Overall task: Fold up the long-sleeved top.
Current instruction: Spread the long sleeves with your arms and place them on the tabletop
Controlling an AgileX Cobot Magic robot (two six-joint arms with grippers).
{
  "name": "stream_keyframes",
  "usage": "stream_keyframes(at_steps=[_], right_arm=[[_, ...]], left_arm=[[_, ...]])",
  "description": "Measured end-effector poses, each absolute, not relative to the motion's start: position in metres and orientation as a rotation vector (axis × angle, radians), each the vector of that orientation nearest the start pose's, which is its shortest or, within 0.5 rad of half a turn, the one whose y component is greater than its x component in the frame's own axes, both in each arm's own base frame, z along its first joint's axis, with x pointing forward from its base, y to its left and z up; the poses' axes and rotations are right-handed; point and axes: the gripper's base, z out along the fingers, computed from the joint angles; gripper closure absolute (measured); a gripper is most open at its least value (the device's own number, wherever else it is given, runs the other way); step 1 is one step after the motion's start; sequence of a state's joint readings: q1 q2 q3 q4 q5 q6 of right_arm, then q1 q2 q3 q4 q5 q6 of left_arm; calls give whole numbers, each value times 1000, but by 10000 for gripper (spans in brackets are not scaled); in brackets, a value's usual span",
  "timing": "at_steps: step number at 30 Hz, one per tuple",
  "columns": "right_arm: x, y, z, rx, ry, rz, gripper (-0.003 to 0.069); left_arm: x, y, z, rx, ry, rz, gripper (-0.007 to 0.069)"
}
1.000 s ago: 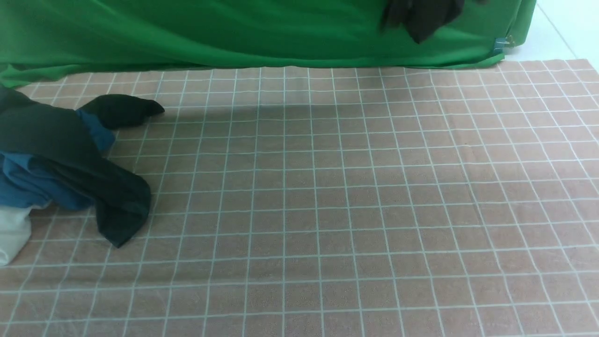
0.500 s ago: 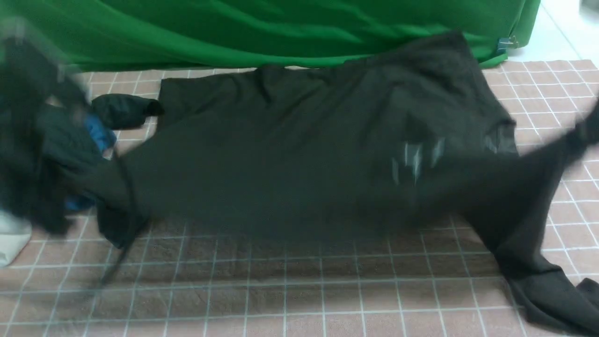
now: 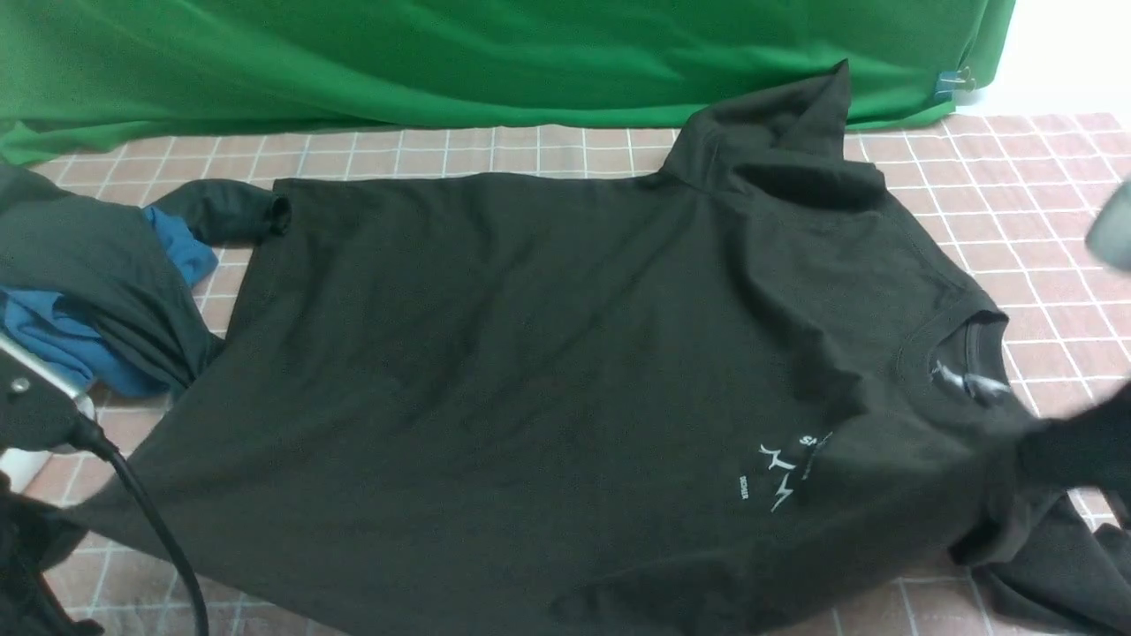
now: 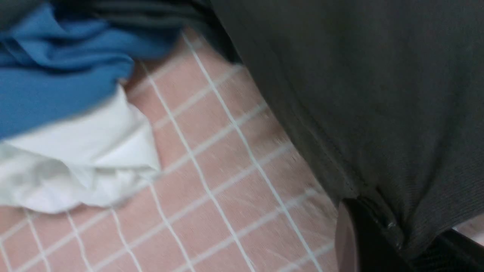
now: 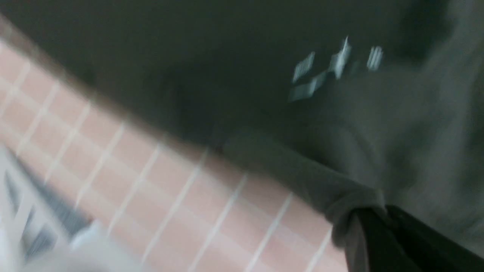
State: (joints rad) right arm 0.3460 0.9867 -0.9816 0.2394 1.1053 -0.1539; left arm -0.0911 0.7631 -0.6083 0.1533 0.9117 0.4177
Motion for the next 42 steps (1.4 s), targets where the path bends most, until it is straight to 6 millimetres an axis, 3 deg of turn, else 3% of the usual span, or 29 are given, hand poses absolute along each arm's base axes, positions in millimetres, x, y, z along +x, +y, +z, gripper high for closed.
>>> stream_keyframes(at_steps=[4, 9, 10, 13, 15, 18, 20, 23, 26, 29, 33, 42], right_arm=[[182, 76, 345, -558, 2408, 246, 624], [261, 71, 315, -575, 2231, -91, 616], [266, 70, 313, -573, 2227, -105, 612], [290, 60, 297, -542, 2263, -174, 536], [298, 50, 290, -460, 2347, -196, 395], [292, 43, 292, -364, 2453, -210, 194], [277, 46, 295, -310, 2543, -181, 120], [244, 55, 288, -352, 2748, -173, 111], [216, 60, 253, -441, 2926, -193, 99], [206, 57, 220, -466, 2967, -192, 71], [208, 53, 192, -418, 2961, -160, 65], [230, 23, 159, -174, 3025, -137, 66]], left_arm=[[128, -1, 279, 709, 2420, 323, 575], [134, -4, 283, 679, 2345, 295, 575], [134, -4, 283, 677, 2342, 294, 575], [134, -6, 283, 666, 2338, 272, 575], [134, -7, 283, 654, 2343, 245, 575], [133, -8, 282, 646, 2360, 217, 575], [132, -8, 281, 644, 2368, 209, 575], [132, -9, 281, 645, 2370, 207, 575], [132, -9, 281, 644, 2372, 206, 575], [132, -9, 280, 645, 2375, 204, 575], [132, -10, 280, 637, 2377, 187, 575], [131, -10, 279, 631, 2379, 172, 575]])
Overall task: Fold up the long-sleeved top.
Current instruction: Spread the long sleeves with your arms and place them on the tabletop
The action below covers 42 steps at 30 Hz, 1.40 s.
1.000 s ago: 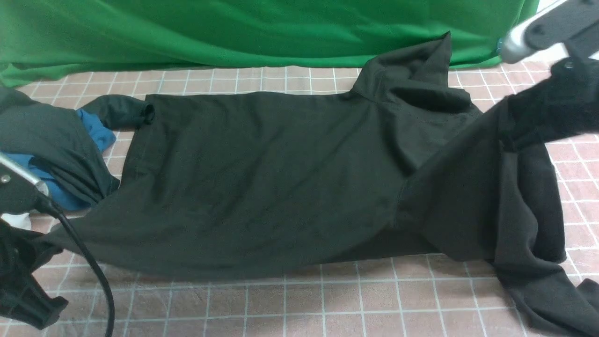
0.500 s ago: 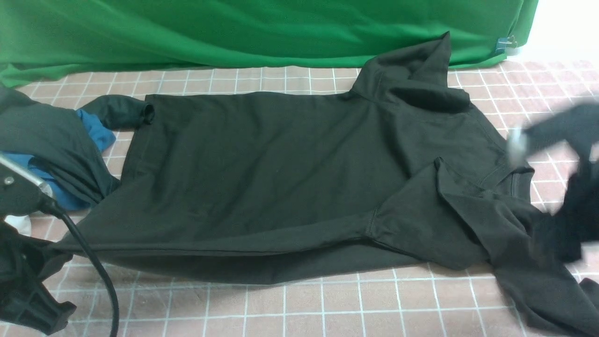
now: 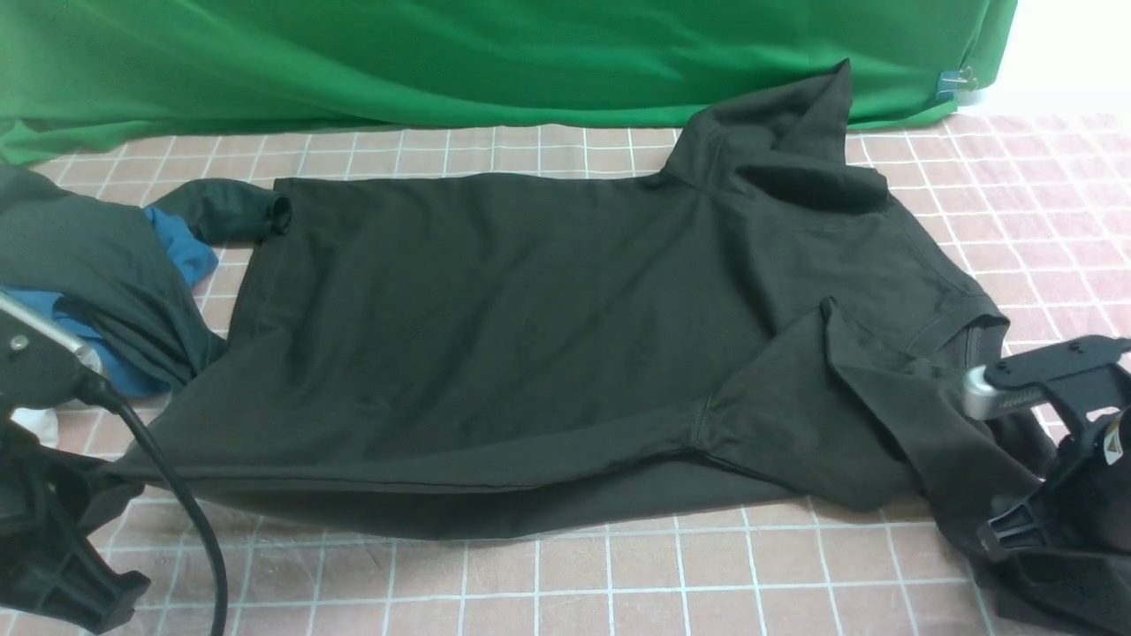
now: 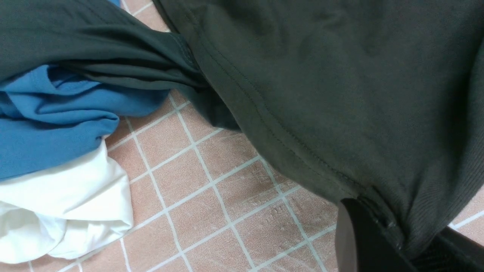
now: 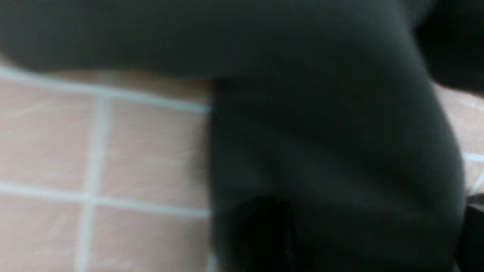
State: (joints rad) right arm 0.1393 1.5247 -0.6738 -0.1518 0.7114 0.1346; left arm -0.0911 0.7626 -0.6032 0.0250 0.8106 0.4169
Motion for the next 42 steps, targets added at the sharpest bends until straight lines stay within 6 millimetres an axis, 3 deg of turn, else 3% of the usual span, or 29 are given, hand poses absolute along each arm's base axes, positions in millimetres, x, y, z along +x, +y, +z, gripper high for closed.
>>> stream_keyframes(at_steps=[5, 8, 10, 12, 13, 14, 17, 22, 25, 31, 36, 42], right_arm=[[233, 18, 151, -126, 3058, -16, 88], [234, 21, 152, -175, 3056, 69, 181], [233, 23, 152, -222, 3057, 117, 305], [229, 27, 153, -227, 3091, 178, 489], [229, 27, 153, -230, 3096, 179, 503], [222, 30, 157, -226, 3143, 237, 573], [205, 37, 174, -276, 3174, 286, 587], [159, 57, 240, -461, 2934, 351, 587], [131, 61, 265, -557, 2792, 390, 587], [45, 55, 311, -837, 2327, 556, 587], [1, 43, 320, -888, 2110, 640, 587], [-12, 48, 323, -984, 2009, 769, 587]], left_arm=[[131, -11, 279, 624, 2379, 157, 575], [131, -12, 279, 618, 2380, 143, 575], [131, -12, 279, 618, 2380, 143, 575], [131, -12, 279, 618, 2380, 143, 575], [131, -12, 279, 618, 2380, 143, 575], [131, -12, 279, 618, 2380, 143, 575], [131, -12, 279, 618, 2380, 143, 575], [132, -10, 280, 635, 2378, 182, 575], [132, -8, 280, 647, 2370, 212, 575], [136, -8, 283, 646, 2320, 239, 575], [136, -8, 284, 646, 2309, 246, 575], [136, -7, 284, 647, 2311, 246, 575]])
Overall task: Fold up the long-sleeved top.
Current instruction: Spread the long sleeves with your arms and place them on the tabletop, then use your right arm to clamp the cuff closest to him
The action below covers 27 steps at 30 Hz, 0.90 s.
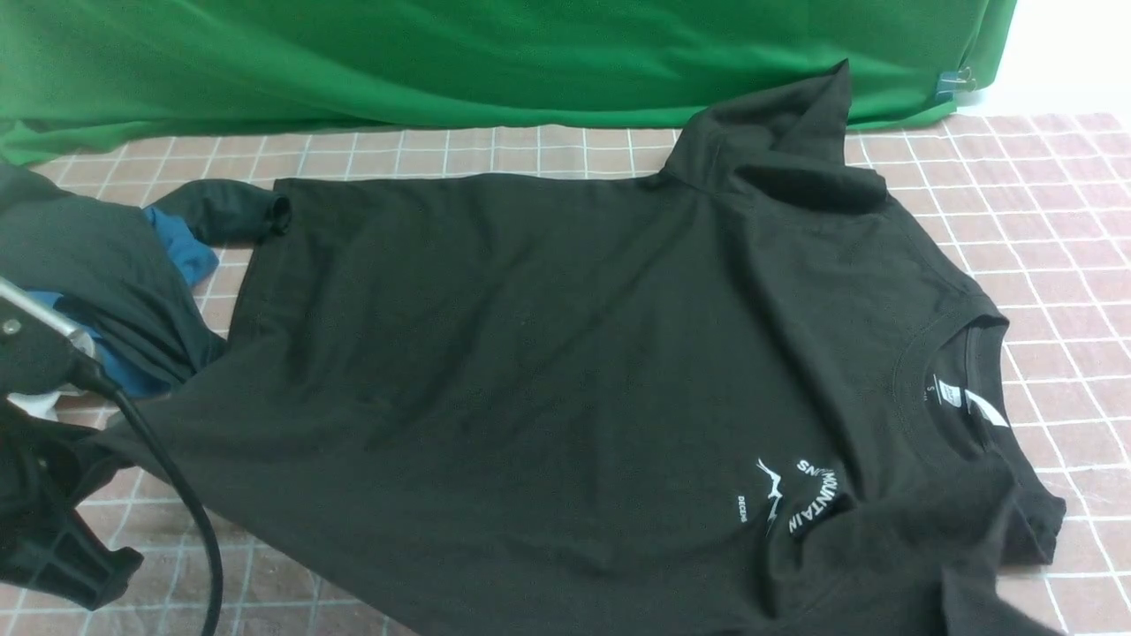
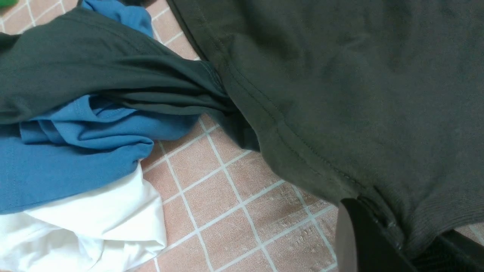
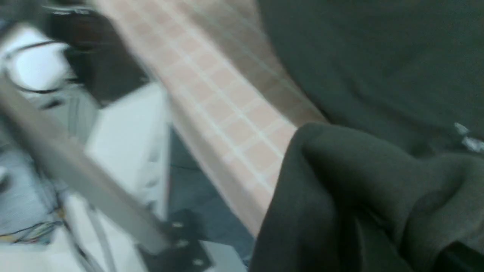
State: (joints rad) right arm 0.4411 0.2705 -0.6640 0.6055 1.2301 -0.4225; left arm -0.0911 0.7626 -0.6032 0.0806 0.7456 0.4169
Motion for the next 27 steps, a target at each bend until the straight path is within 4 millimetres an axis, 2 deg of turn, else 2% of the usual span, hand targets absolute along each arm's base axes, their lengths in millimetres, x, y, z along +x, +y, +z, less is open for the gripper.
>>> stream_keyframes(at_steps=[4, 8, 18, 23, 27], right_arm=[[-11, 55, 327, -1092, 1916, 810, 587], [2, 62, 329, -1147, 1869, 786, 587], [17, 75, 324, -1204, 2001, 913, 587], [10, 81, 325, -1367, 1919, 995, 587], [19, 87, 324, -1376, 1897, 960, 587]], left_arm=[[135, -6, 283, 660, 2325, 266, 575], [134, -6, 282, 667, 2342, 271, 575], [130, -3, 278, 690, 2400, 288, 575], [120, 0, 272, 724, 2536, 297, 575], [112, 2, 268, 742, 2627, 292, 575]])
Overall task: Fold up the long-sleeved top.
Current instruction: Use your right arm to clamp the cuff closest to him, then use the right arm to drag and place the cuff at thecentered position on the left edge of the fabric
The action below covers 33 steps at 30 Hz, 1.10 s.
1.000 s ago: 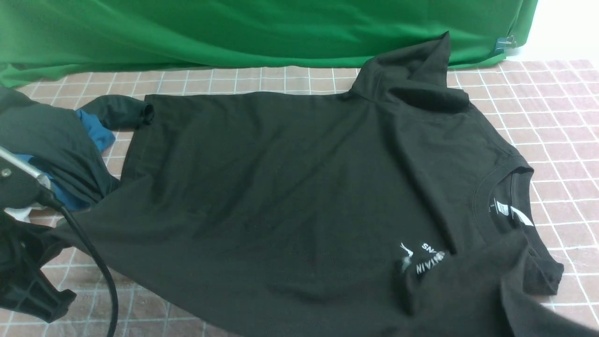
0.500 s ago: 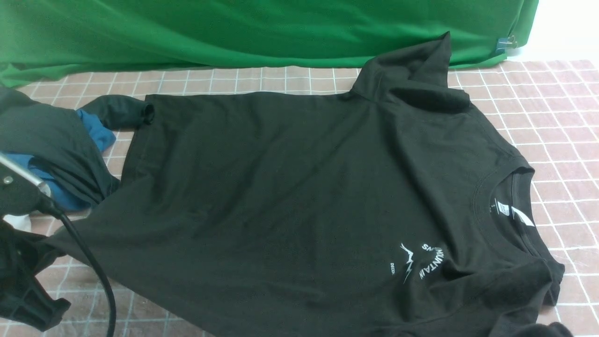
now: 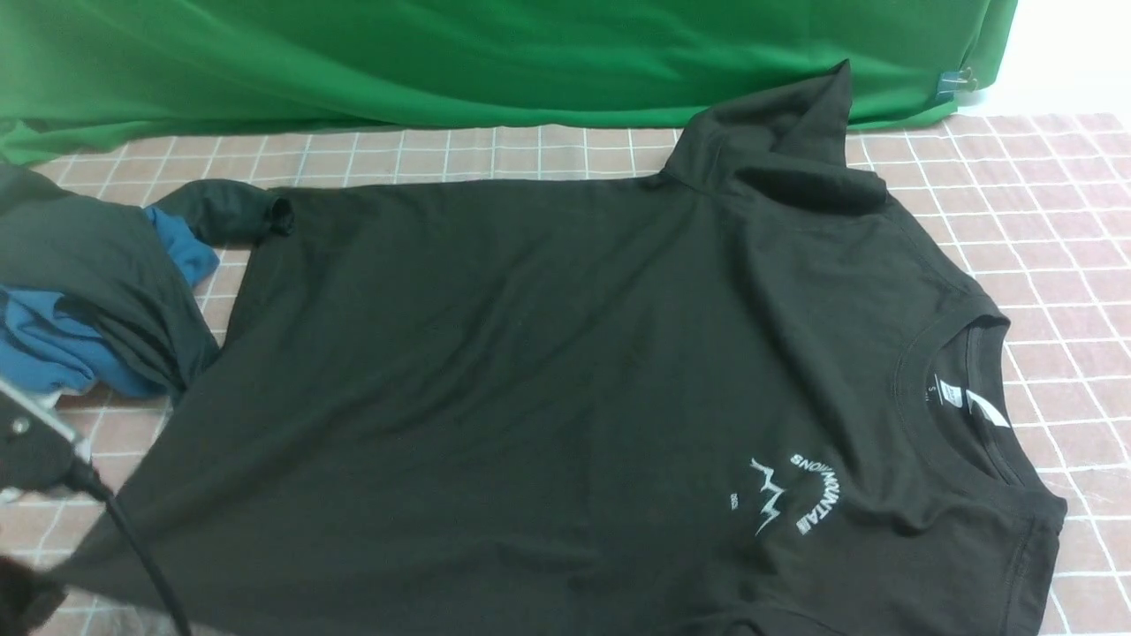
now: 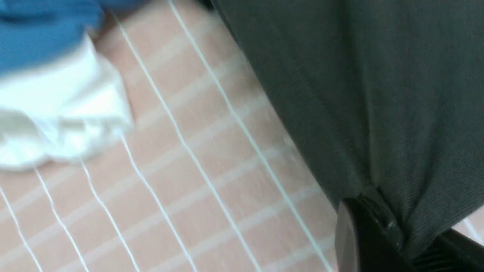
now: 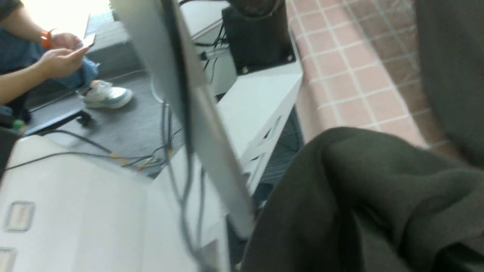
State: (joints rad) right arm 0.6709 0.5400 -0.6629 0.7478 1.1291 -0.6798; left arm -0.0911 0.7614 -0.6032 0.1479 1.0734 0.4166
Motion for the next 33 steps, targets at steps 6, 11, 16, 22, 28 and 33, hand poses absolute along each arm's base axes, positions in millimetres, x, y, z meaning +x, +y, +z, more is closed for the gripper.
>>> stream_keyframes(at_steps=[6, 11, 16, 22, 28, 33], right_arm=[[65, 110, 308, -1330, 2029, 802, 587], [121, 140, 302, -1283, 2113, 647, 587], [183, 162, 304, -1249, 2175, 490, 587], [262, 186, 278, -1162, 2305, 426, 587], [311, 196, 261, -1109, 2346, 373, 552], [343, 194, 262, -1059, 2346, 174, 202]], left_arm=[[108, 5, 267, 761, 2676, 330, 575], [115, 9, 271, 771, 2589, 427, 575], [120, 8, 273, 764, 2530, 430, 575], [120, 5, 273, 750, 2525, 392, 575], [120, 3, 272, 736, 2530, 350, 575], [120, 2, 272, 727, 2534, 326, 575]])
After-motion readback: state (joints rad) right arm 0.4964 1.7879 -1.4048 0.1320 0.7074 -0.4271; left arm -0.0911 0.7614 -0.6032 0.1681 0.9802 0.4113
